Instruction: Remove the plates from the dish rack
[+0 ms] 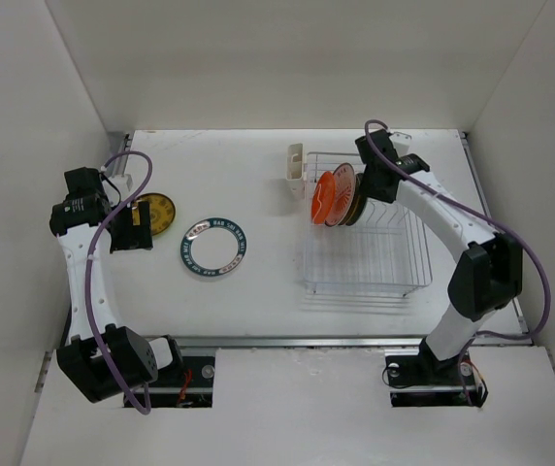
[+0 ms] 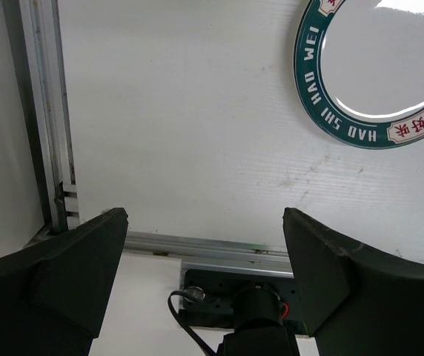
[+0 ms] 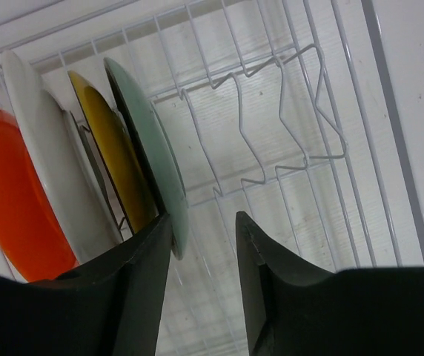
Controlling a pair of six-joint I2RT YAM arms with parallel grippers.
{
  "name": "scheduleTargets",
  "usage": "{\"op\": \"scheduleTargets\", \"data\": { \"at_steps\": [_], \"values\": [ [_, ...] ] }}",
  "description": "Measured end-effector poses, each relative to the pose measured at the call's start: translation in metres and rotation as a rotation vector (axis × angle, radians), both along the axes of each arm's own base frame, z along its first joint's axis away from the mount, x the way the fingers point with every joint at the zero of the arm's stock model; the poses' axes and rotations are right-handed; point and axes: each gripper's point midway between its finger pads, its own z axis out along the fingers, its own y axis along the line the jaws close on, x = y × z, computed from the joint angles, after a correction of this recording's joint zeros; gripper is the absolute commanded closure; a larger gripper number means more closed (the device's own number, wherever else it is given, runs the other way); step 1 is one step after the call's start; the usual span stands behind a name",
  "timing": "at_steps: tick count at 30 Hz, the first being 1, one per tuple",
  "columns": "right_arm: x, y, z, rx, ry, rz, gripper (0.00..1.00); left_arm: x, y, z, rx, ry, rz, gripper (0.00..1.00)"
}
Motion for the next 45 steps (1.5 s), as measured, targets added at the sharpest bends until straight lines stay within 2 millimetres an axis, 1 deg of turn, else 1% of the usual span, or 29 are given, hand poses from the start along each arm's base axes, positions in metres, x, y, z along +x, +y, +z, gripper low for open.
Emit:
{"op": "scheduleTargets", "data": {
  "at_steps": [1, 5, 8, 10, 13, 14, 15, 16, 18, 20, 23, 25, 27, 28, 29, 30, 31, 33, 34, 36, 37, 38, 40, 43, 44, 45],
  "values": [
    [0.001, -0.001, 0.001, 0.001, -0.005, -0.003, 0.56, 0.000, 0.000, 0.000, 0.000, 0.001, 0.000, 0.16],
    [0.006, 0.004, 0.000, 0.023, -0.020, 0.006, 0.56, 0.000, 0.000, 0.000, 0.000, 0.001, 0.000, 0.16],
    [0.009, 0.008, -0.008, 0.041, -0.011, 0.016, 0.56, 0.000, 0.000, 0.000, 0.000, 0.001, 0.000, 0.16],
    [0.010, 0.009, -0.019, 0.045, 0.008, 0.021, 0.59, 0.000, 0.000, 0.000, 0.000, 0.001, -0.001, 0.16],
    [0.009, 0.010, -0.037, 0.045, 0.047, 0.027, 0.76, 0.000, 0.000, 0.000, 0.000, 0.002, 0.000, 0.16],
    [0.008, 0.010, -0.043, 0.046, 0.060, 0.028, 0.83, 0.000, 0.000, 0.000, 0.001, 0.002, 0.000, 0.16],
    [0.009, 0.011, -0.045, 0.052, 0.065, 0.028, 0.96, -0.001, 0.000, 0.000, 0.001, 0.002, 0.000, 0.16],
    [0.008, 0.010, -0.046, 0.039, 0.071, 0.038, 1.00, -0.001, 0.000, 0.000, 0.000, 0.003, 0.000, 0.16],
    [0.006, 0.005, -0.043, 0.016, 0.069, 0.031, 1.00, -0.001, 0.000, 0.000, 0.000, 0.006, -0.001, 0.16],
    [0.005, 0.001, -0.034, 0.007, 0.049, 0.023, 1.00, -0.002, 0.000, -0.001, -0.001, 0.010, 0.000, 0.16],
    [0.000, -0.006, -0.015, -0.012, 0.022, 0.005, 1.00, -0.002, -0.001, -0.001, -0.002, 0.010, -0.001, 0.16],
    [-0.001, -0.014, 0.010, -0.038, -0.015, -0.017, 1.00, -0.002, -0.001, -0.001, -0.003, 0.010, -0.002, 0.16],
    [0.000, -0.024, 0.048, -0.077, -0.090, -0.057, 1.00, -0.002, -0.001, -0.001, -0.005, 0.009, -0.003, 0.16],
    [0.000, -0.032, 0.075, -0.103, -0.144, -0.088, 1.00, -0.002, -0.002, -0.001, -0.007, 0.009, -0.004, 0.16],
    [-0.001, -0.036, 0.090, -0.116, -0.174, -0.105, 1.00, -0.002, -0.002, -0.001, -0.010, 0.008, -0.006, 0.16],
    [-0.004, -0.041, 0.113, -0.138, -0.221, -0.131, 1.00, -0.002, -0.003, -0.001, -0.015, 0.007, -0.009, 0.16],
    [-0.010, -0.044, 0.136, -0.158, -0.271, -0.151, 1.00, -0.002, -0.005, 0.000, -0.022, 0.006, -0.012, 0.16],
    [-0.022, -0.040, 0.168, -0.170, -0.342, -0.158, 1.00, -0.002, -0.009, 0.000, -0.044, 0.002, -0.025, 0.16],
    [-0.028, -0.031, 0.178, -0.160, -0.365, -0.135, 1.00, -0.001, -0.012, 0.001, -0.060, -0.001, -0.034, 0.16],
    [-0.036, -0.004, 0.185, -0.116, -0.390, -0.043, 1.00, -0.001, -0.021, 0.003, -0.098, -0.009, -0.059, 0.16],
    [-0.038, 0.016, 0.182, -0.080, -0.392, 0.032, 1.00, 0.000, -0.025, 0.004, -0.121, -0.017, -0.075, 0.16],
    [-0.039, 0.041, 0.174, -0.030, -0.385, 0.124, 1.00, 0.000, -0.031, 0.007, -0.150, -0.026, -0.094, 0.16],
    [-0.042, 0.095, 0.147, 0.085, -0.349, 0.312, 1.00, 0.002, -0.044, 0.014, -0.207, -0.050, -0.141, 0.15],
    [-0.045, 0.181, 0.096, 0.261, -0.256, 0.574, 1.00, 0.004, -0.063, 0.024, -0.294, -0.088, -0.208, 0.15],
    [-0.047, 0.209, 0.078, 0.314, -0.222, 0.652, 1.00, 0.004, -0.066, 0.025, -0.310, -0.094, -0.220, 0.15],
    [-0.049, 0.234, 0.061, 0.357, -0.185, 0.721, 1.00, 0.005, -0.070, 0.026, -0.329, -0.100, -0.233, 0.15]
  ]
}}
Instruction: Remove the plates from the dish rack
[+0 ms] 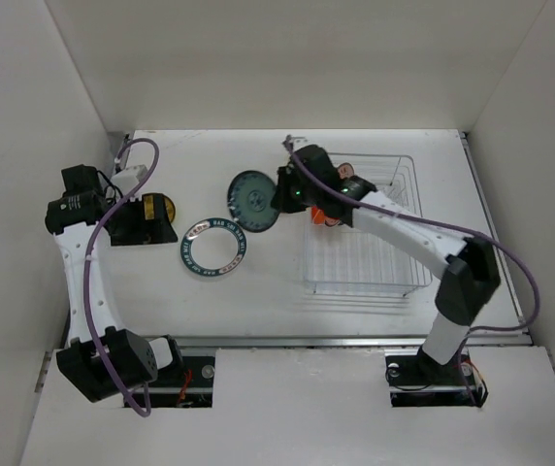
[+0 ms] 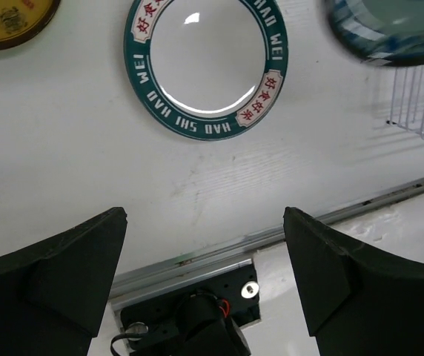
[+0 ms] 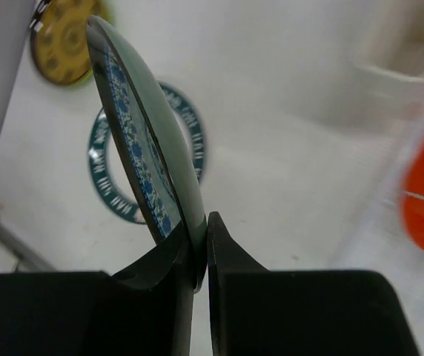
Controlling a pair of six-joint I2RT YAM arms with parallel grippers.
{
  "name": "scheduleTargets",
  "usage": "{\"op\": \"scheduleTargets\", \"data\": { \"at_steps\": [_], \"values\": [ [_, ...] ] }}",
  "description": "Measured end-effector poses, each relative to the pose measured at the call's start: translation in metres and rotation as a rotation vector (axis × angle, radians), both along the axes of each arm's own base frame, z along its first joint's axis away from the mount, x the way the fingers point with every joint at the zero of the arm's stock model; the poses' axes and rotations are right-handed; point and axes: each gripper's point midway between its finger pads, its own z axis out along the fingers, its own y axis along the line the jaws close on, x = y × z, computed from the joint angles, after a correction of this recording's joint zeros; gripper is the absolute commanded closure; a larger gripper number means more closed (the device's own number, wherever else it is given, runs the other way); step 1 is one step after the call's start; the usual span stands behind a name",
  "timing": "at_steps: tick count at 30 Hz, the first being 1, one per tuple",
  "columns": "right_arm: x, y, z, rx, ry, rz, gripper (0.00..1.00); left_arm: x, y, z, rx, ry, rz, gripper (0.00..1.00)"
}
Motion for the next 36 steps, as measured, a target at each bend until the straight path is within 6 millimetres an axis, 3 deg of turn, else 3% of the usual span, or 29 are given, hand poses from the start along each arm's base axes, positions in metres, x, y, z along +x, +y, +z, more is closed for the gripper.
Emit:
{"op": "scheduleTargets", "data": {
  "at_steps": [3, 6, 9, 12, 18, 20, 25, 26, 27, 30, 36],
  "values": [
    [-0.009, 0.059, -0.041, 0.069, 0.072, 0.184, 1.00, 0.003, -0.006, 0.000, -0.040, -0.001, -0.024, 0.15],
    [-0.023, 0.098, -0.067, 0.137, 0.126, 0.322, 1.00, 0.011, -0.007, -0.009, -0.069, 0.025, -0.035, 0.15],
    [-0.031, 0.121, -0.073, 0.213, 0.155, 0.418, 1.00, 0.021, -0.006, -0.022, -0.099, 0.070, -0.042, 0.15],
    [-0.033, 0.140, -0.065, 0.305, 0.151, 0.491, 1.00, 0.028, -0.007, -0.036, -0.122, 0.121, -0.052, 0.16],
    [-0.041, 0.158, -0.036, 0.454, 0.116, 0.582, 1.00, 0.034, -0.005, -0.057, -0.109, 0.146, -0.041, 0.19],
    [-0.042, 0.160, -0.032, 0.472, 0.108, 0.595, 1.00, 0.036, -0.006, -0.056, -0.110, 0.141, -0.038, 0.27],
    [-0.042, 0.166, -0.046, 0.491, 0.138, 0.608, 1.00, 0.037, -0.013, -0.054, -0.127, 0.142, -0.042, 0.58],
    [-0.044, 0.168, -0.050, 0.493, 0.151, 0.614, 1.00, 0.038, -0.015, -0.054, -0.130, 0.138, -0.045, 0.66],
    [-0.046, 0.169, -0.054, 0.491, 0.164, 0.621, 1.00, 0.039, -0.017, -0.053, -0.136, 0.135, -0.046, 0.80],
    [-0.044, 0.168, -0.062, 0.480, 0.181, 0.610, 1.00, 0.038, -0.023, -0.051, -0.160, 0.141, -0.053, 1.00],
    [-0.039, 0.162, -0.062, 0.491, 0.193, 0.616, 0.98, 0.039, -0.030, -0.048, -0.191, 0.127, -0.073, 1.00]
  ]
}}
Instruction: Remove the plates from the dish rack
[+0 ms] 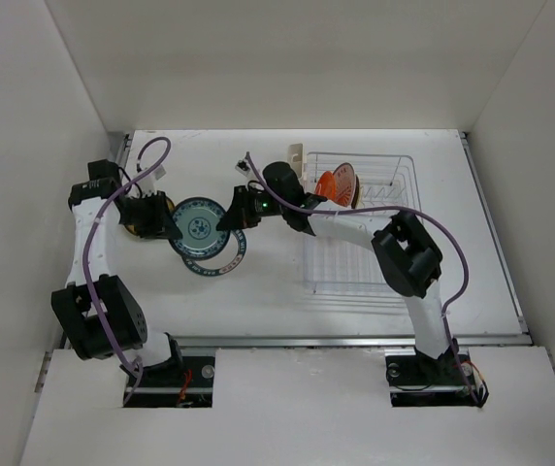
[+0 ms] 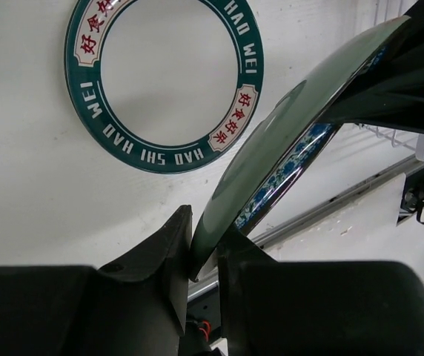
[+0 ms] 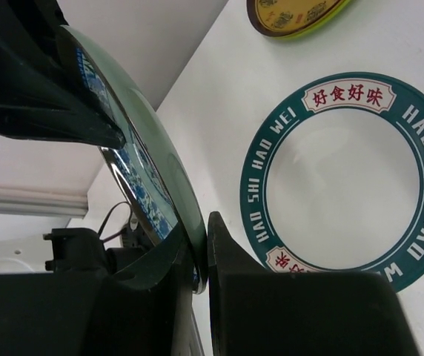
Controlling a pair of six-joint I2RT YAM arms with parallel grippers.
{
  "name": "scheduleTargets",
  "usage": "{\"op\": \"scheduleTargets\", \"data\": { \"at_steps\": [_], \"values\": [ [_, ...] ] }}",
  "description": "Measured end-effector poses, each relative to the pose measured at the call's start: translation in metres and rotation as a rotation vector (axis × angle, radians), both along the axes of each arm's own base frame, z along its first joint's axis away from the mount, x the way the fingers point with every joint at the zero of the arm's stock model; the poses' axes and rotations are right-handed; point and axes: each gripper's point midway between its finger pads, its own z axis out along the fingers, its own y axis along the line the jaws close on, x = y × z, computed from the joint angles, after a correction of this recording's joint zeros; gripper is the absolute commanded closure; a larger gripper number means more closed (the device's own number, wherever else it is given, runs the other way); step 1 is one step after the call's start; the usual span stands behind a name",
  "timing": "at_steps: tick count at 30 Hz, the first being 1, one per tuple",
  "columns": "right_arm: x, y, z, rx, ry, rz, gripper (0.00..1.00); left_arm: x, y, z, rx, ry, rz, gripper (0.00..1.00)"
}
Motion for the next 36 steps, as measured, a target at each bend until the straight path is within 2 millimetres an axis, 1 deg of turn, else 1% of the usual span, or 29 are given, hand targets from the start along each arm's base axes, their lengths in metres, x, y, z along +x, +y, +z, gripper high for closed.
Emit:
{"op": "scheduleTargets", "data": {
  "at_steps": [1, 2, 3, 6, 7, 8, 9, 11, 13, 16, 18, 20, 21, 24, 26, 27, 29, 30, 32, 33, 34, 36],
  "values": [
    [0.000, 0.000, 0.000, 0.000, 0.001, 0.002, 0.90, 0.000, 0.000, 0.000, -0.001, 0.001, 0.000, 1.00],
    [-0.001, 0.000, 0.000, -0.001, 0.001, 0.003, 0.78, 0.000, 0.000, 0.000, -0.001, 0.001, 0.000, 1.00],
    [-0.001, 0.000, 0.000, -0.001, 0.003, 0.003, 0.53, 0.000, 0.000, 0.000, -0.001, 0.001, 0.000, 1.00],
    [-0.005, 0.003, 0.001, -0.002, 0.012, 0.006, 0.32, 0.000, -0.004, 0.001, -0.011, 0.006, 0.000, 1.00],
    [-0.006, 0.005, 0.003, -0.002, 0.012, 0.008, 0.13, -0.001, -0.004, 0.001, -0.013, 0.007, 0.001, 1.00],
    [-0.007, 0.006, 0.003, -0.003, 0.014, 0.010, 0.05, 0.000, -0.005, 0.002, -0.017, 0.008, 0.006, 1.00],
    [-0.009, 0.007, 0.003, -0.006, 0.014, 0.009, 0.00, 0.000, -0.005, 0.003, -0.022, 0.006, 0.013, 1.00],
    [-0.010, 0.008, 0.003, -0.015, 0.007, 0.005, 0.00, 0.001, -0.002, 0.004, -0.035, 0.008, 0.033, 1.00],
    [-0.008, 0.007, 0.003, -0.029, 0.007, -0.017, 0.00, 0.004, 0.004, 0.008, -0.039, 0.002, 0.065, 1.00],
    [-0.003, -0.005, 0.007, -0.065, 0.007, -0.085, 0.00, 0.014, 0.022, 0.014, -0.018, -0.030, 0.137, 1.00],
    [0.004, -0.018, 0.017, -0.091, -0.003, -0.156, 0.00, 0.024, 0.042, 0.016, 0.003, -0.047, 0.225, 1.00],
    [0.008, -0.032, 0.035, -0.096, -0.028, -0.218, 0.00, 0.033, 0.069, 0.013, 0.027, -0.050, 0.348, 1.00],
    [0.009, -0.040, 0.048, -0.090, -0.047, -0.246, 0.00, 0.038, 0.086, 0.011, 0.033, -0.044, 0.422, 1.00],
    [0.008, -0.060, 0.087, -0.051, -0.108, -0.305, 0.00, 0.055, 0.132, -0.007, 0.032, 0.007, 0.604, 1.00],
    [0.003, -0.070, 0.110, -0.026, -0.145, -0.322, 0.00, 0.068, 0.154, -0.026, 0.023, 0.051, 0.676, 1.00],
    [0.000, -0.073, 0.120, -0.015, -0.162, -0.327, 0.00, 0.074, 0.160, -0.037, 0.017, 0.071, 0.696, 1.00],
    [-0.004, -0.079, 0.135, 0.000, -0.190, -0.333, 0.00, 0.084, 0.167, -0.060, 0.005, 0.115, 0.724, 1.00],
    [-0.007, -0.082, 0.140, 0.004, -0.201, -0.333, 0.00, 0.086, 0.168, -0.067, 0.000, 0.133, 0.731, 1.00],
    [-0.011, -0.087, 0.145, 0.000, -0.214, -0.337, 0.00, 0.088, 0.169, -0.081, -0.006, 0.166, 0.746, 0.99],
    [-0.014, -0.089, 0.146, -0.005, -0.218, -0.338, 0.00, 0.090, 0.169, -0.085, -0.007, 0.176, 0.753, 0.88],
    [-0.017, -0.090, 0.145, -0.012, -0.219, -0.338, 0.00, 0.091, 0.170, -0.087, -0.007, 0.182, 0.756, 0.80],
    [-0.022, -0.094, 0.142, -0.027, -0.219, -0.337, 0.00, 0.096, 0.175, -0.089, 0.003, 0.189, 0.763, 0.58]
  ]
}}
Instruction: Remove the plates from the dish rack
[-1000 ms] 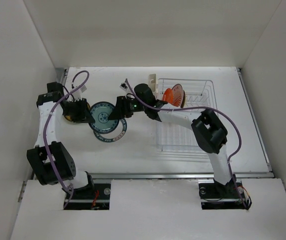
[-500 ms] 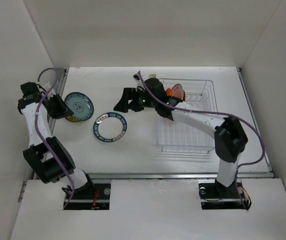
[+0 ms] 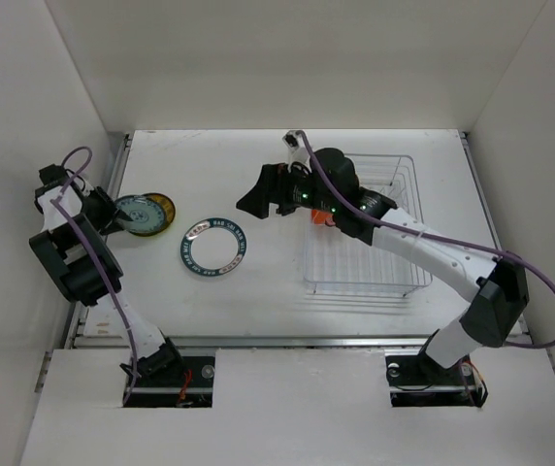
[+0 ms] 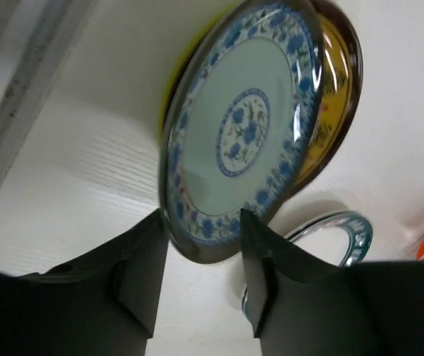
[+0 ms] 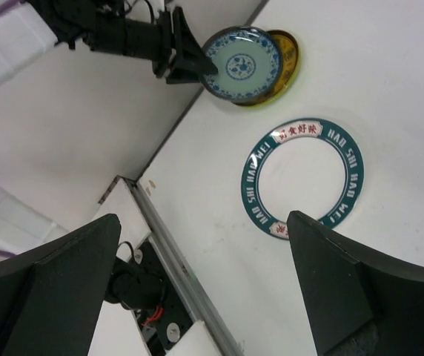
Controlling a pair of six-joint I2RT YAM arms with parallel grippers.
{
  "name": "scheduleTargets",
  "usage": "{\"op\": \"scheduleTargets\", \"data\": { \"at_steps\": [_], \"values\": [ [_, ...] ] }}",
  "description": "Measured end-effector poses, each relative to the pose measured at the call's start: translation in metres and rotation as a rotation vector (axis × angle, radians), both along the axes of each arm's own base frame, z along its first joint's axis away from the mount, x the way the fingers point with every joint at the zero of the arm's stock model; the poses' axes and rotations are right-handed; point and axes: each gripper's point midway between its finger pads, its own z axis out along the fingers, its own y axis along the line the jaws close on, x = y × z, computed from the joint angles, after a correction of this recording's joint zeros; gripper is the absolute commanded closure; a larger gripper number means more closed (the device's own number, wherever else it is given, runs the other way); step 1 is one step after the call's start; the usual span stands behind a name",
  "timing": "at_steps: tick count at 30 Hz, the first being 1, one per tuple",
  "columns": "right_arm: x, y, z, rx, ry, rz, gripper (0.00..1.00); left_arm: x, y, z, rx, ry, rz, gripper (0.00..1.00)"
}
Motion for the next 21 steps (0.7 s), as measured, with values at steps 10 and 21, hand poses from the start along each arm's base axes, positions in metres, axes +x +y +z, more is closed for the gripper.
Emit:
{"op": "scheduleTargets", "data": {
  "at_steps": [10, 21],
  "values": [
    [-0.008, -0.016, -0.002, -0.038, -0.004, -0.026, 0.00, 0.005, -0.002, -0.018, 0.085, 0.176, -0.104, 0.18],
    [0.044, -0.120, -0.025, -0.236, 0.148, -0.557, 0.00, -0.025, -0.013, 0.038, 0.325, 0.147, -0.220, 0.18]
  ]
}}
